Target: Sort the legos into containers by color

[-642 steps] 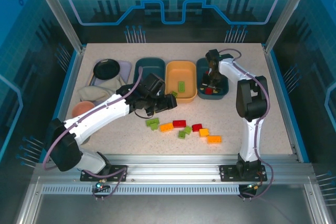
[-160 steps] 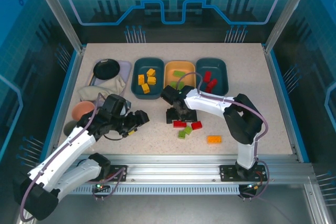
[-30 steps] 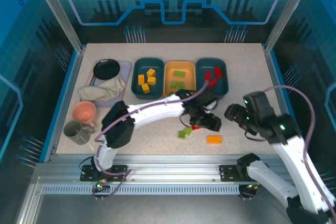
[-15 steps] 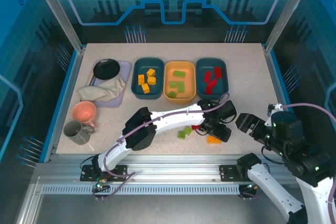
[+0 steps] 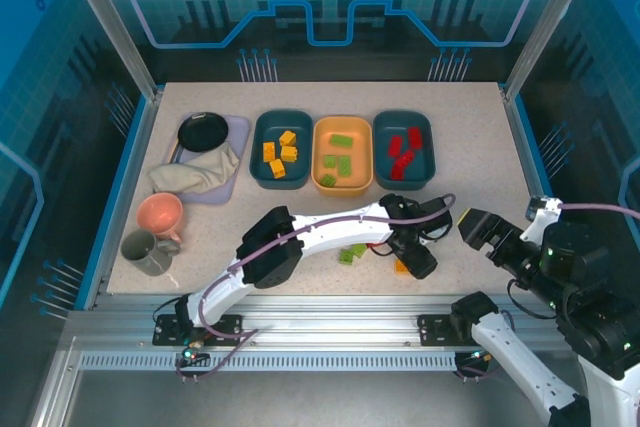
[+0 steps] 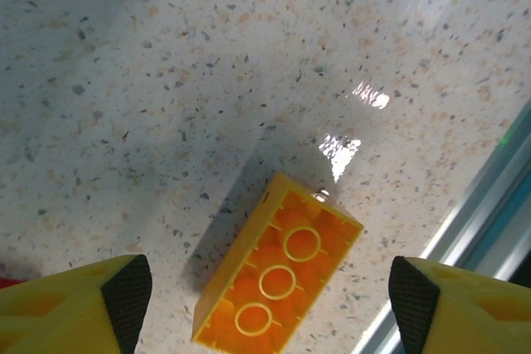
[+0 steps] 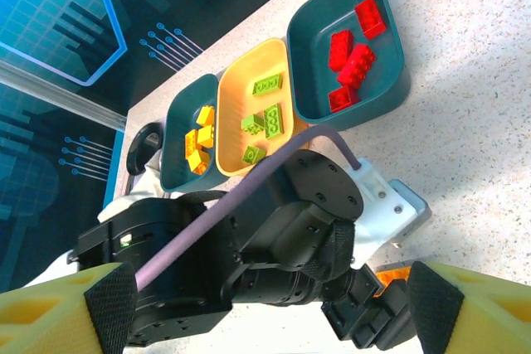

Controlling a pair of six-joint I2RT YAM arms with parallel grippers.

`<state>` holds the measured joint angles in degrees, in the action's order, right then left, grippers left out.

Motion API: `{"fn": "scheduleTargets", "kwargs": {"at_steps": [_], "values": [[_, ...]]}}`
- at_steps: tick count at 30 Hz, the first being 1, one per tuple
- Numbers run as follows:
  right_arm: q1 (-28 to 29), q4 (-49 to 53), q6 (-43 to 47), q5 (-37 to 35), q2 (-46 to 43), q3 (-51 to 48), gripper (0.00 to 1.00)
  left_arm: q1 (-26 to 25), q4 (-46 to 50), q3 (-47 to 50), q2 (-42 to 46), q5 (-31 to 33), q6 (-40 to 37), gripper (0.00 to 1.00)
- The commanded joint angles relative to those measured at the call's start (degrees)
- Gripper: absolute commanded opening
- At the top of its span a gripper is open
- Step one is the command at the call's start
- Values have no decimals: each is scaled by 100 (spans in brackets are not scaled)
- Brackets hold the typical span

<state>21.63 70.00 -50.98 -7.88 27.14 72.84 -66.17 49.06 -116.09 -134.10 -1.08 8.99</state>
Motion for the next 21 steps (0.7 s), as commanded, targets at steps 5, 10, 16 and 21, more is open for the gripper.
{"fn": "scheduleTargets", "kwargs": {"at_steps": [5,10,16,21], "values": [[61,-71,-252,22,57,-141,88,-68,16,252,-263,-61,-312,69],[61,-178,-274,58,151,-243,87,-87,16,274,-359,212,-197,57],[61,-272,-284,85,256,-322,87,-88,56,280,-432,573,-14,42],[61,-421,-241,128,392,-343,87,-78,104,259,-399,747,151,33]]}}
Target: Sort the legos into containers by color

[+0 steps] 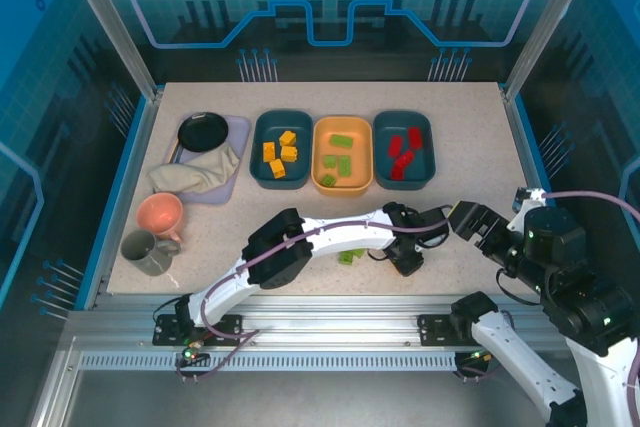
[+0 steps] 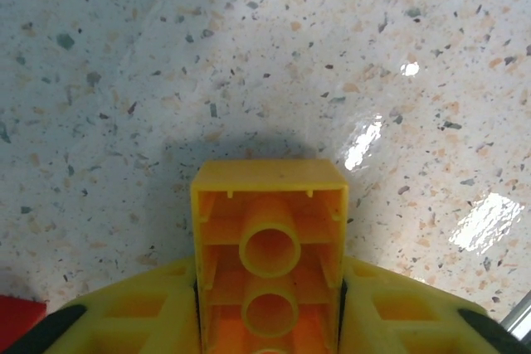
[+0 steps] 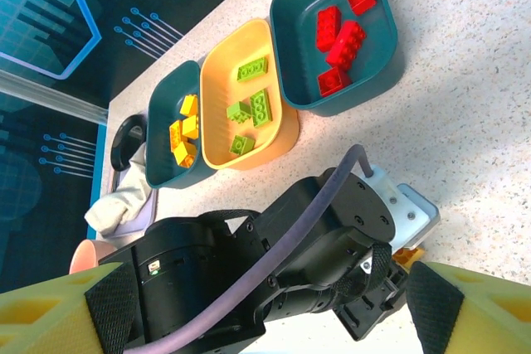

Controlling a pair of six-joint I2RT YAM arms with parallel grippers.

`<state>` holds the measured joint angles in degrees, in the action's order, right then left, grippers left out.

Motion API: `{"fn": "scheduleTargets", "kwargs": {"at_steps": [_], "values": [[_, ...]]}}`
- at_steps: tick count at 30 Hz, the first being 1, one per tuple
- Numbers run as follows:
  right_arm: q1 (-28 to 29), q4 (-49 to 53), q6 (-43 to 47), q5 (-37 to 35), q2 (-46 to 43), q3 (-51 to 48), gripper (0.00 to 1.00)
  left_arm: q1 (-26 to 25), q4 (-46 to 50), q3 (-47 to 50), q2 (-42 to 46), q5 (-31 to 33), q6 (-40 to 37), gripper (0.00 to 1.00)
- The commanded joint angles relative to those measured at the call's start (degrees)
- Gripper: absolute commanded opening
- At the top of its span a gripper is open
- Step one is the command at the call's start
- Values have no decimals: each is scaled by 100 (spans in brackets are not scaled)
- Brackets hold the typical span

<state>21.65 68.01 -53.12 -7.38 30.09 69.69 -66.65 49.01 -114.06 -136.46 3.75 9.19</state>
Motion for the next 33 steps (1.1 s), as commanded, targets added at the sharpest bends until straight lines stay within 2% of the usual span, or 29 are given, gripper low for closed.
{"fn": "scheduleTargets", "kwargs": {"at_steps": [1,5,10,16,21,27,33], "values": [[59,-267,10,93,147,4,87,-24,102,66,-80,307,204,31],[56,-428,292,106,481,293,86,71,81,95,488,500,483,32],[51,-857,687,314,1166,776,86,616,-32,542,1588,364,1151,33],[-46,-1693,709,1237,2174,900,86,1761,16,1324,2810,-34,1701,33],[-48,-2104,691,2116,3270,895,84,2974,78,1936,3528,-384,1871,33],[394,-2110,1019,2158,4554,1245,83,4223,74,2412,3704,-782,2053,33],[783,-2252,1098,2048,5365,1481,82,4662,93,2186,3039,-705,1783,33]]}}
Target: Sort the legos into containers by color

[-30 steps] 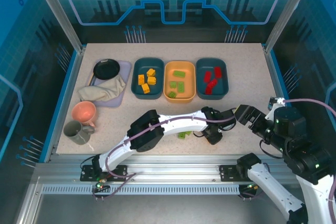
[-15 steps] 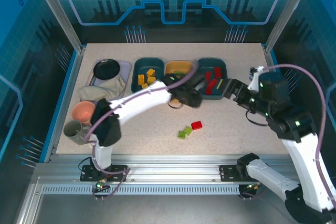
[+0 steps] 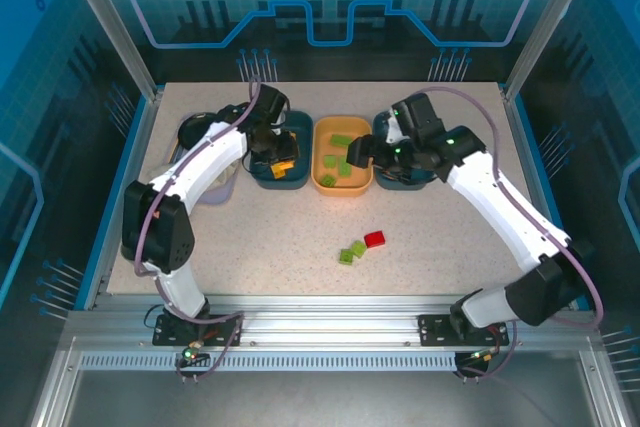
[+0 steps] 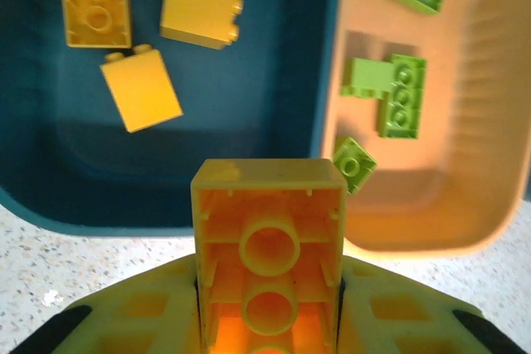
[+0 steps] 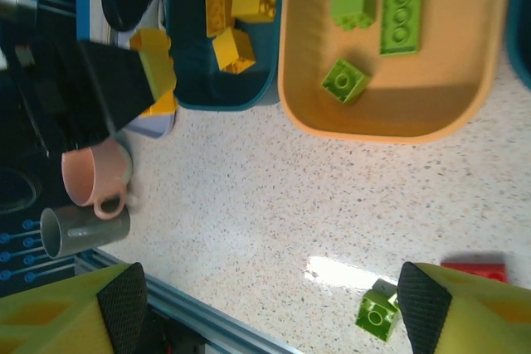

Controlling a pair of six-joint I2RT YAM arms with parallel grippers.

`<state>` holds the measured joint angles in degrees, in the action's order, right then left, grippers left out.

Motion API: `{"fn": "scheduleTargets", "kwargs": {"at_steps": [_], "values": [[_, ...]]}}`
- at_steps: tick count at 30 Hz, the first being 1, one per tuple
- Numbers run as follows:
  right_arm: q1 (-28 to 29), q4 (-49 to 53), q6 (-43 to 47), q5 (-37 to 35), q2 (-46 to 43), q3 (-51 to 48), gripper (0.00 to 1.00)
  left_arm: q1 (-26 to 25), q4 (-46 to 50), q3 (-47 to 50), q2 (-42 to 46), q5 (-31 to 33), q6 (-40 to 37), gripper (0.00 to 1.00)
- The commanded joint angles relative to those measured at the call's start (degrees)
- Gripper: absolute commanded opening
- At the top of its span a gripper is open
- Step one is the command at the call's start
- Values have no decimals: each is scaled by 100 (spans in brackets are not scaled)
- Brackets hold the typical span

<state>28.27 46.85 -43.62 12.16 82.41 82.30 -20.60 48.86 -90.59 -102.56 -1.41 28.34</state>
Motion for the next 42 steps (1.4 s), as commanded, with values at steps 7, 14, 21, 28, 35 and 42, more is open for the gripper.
{"fn": "scheduleTargets", "kwargs": {"at_steps": [7,14,21,28,35,42], "values": [[253,-384,104,177,533,102,82,135,176,-890,-1348,-188,-542,34],[256,-589,25,305,608,-177,81,135,430,-1317,-1915,-264,-1278,35],[257,-513,11,281,528,-284,81,135,453,-1137,-2071,-300,-1826,44],[262,61,30,-100,363,-422,81,135,443,-1172,-2076,-273,-1755,63],[315,324,-823,-843,-169,-1255,77,53,505,-1389,-1410,-185,-1412,71],[381,402,-2523,-1478,-202,-2116,71,-143,176,-625,247,-193,-609,82]]}}
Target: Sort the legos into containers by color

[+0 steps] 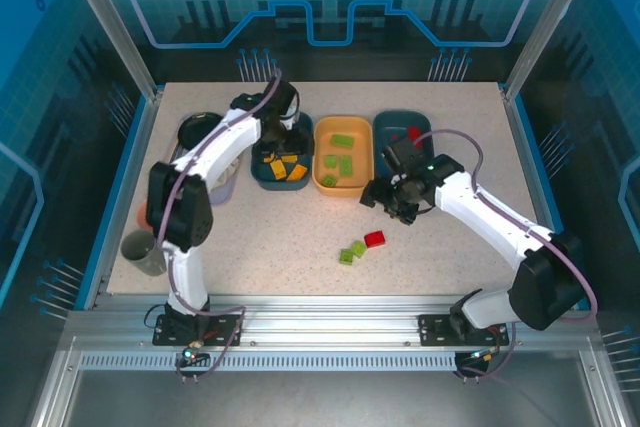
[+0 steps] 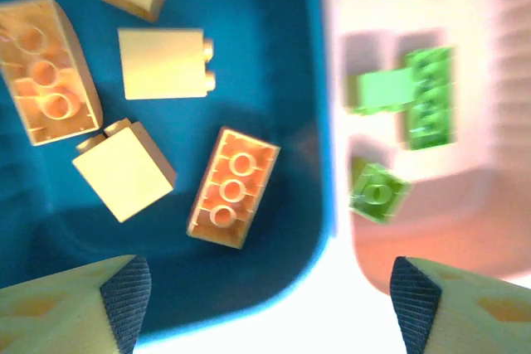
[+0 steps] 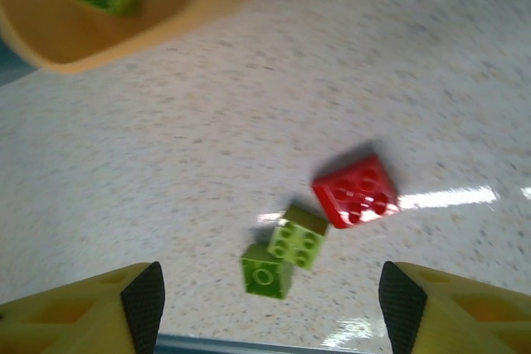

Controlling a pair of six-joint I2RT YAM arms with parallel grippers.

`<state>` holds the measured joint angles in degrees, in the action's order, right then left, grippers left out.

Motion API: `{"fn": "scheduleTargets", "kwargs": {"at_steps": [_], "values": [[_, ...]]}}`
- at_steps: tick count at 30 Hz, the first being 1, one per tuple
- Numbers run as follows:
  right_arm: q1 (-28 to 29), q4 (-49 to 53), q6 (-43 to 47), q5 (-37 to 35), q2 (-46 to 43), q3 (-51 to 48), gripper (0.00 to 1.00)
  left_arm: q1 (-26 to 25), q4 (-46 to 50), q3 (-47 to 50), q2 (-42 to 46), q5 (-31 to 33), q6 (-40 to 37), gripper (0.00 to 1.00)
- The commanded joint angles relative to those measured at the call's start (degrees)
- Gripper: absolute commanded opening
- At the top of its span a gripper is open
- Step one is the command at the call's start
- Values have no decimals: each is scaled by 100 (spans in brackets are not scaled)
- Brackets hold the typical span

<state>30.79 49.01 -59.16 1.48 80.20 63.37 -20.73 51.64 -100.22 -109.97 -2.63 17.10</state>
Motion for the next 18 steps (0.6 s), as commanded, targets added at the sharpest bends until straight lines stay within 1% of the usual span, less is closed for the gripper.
{"fn": "scheduleTargets", "kwargs": {"at_steps": [1,3,6,9,11,14,18], "values": [[153,127,-1200,-458,52,-313,71,-182,-252,624,1268,-159,664,84],[161,-62,-1791,-401,180,-508,72,-329,-734,1413,2039,-452,1060,87],[194,-378,-2389,-150,522,-627,72,-525,-1393,2614,3053,-838,1702,88],[267,-477,-2978,6,882,-583,71,-657,-1863,3681,4010,-1088,2332,88],[313,-354,-3383,23,1046,-529,70,-712,-1964,4179,4593,-1122,2622,89],[321,-546,-3625,151,1260,-557,69,-788,-1886,4710,5308,-1117,2851,89],[329,-582,-3884,227,1491,-619,68,-790,-1590,5046,5852,-1118,2978,89]]}}
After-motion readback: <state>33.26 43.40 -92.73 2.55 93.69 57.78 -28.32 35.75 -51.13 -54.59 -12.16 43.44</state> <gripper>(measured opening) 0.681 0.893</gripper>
